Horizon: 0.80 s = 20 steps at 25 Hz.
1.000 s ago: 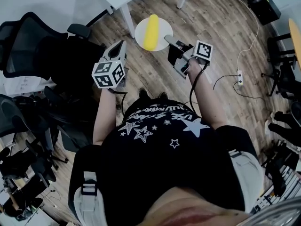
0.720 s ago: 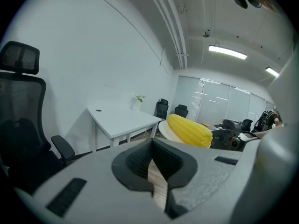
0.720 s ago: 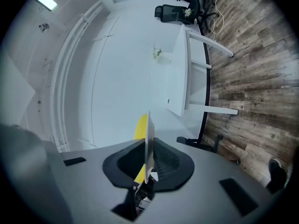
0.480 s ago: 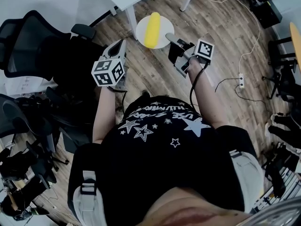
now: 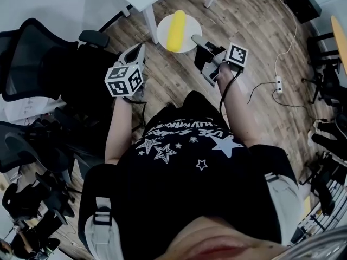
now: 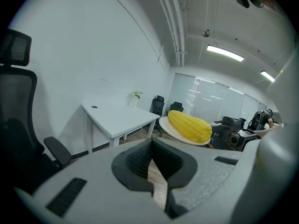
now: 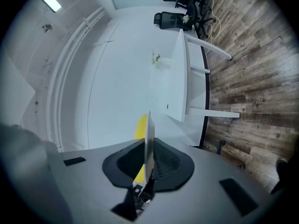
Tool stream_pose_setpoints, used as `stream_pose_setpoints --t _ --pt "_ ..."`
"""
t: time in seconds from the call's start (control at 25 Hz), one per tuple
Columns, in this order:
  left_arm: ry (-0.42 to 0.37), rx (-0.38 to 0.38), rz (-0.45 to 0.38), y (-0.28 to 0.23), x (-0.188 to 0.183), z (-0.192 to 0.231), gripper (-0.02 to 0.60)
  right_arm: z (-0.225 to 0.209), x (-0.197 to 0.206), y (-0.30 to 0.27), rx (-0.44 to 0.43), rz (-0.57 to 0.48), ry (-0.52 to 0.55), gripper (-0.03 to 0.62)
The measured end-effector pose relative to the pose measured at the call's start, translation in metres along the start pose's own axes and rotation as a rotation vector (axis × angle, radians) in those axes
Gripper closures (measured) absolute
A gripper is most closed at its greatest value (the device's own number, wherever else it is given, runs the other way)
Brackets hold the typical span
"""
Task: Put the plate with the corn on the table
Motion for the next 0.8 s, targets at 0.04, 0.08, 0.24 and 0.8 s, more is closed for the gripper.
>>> stream_pose_setpoints --t 0.04,0.08,0.24,0.8 --pt "0.000 0.005 0.002 -0.002 0.000 0.001 0.575 -0.001 -0.001 -0.001 0.003 0.000 0.002 0.553" --pt "0.004 0.009 0.001 -0.005 -0.001 0.003 0.575 -0.003 -0.003 -0.004 0.006 0.002 0.008 0.553" --pt "0.025 0.012 0.004 -0.011 0.001 0.014 0.575 -0.008 -0.009 -0.016 0.008 0.012 0.017 0.552" --pt "0.044 -0.077 -0.007 -0.081 -0.038 0.049 0.575 -0.023 -0.080 -0.093 -0.058 0.117 0.018 0.548"
Point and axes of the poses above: the fingertips, and each gripper's own axes: y backward along the fingers, z to its left, x out of its underside, the point moved 3 cm from there along y, backward along the fingers, and after that the axes turned 6 degrees about y, right-handed, at the moved point
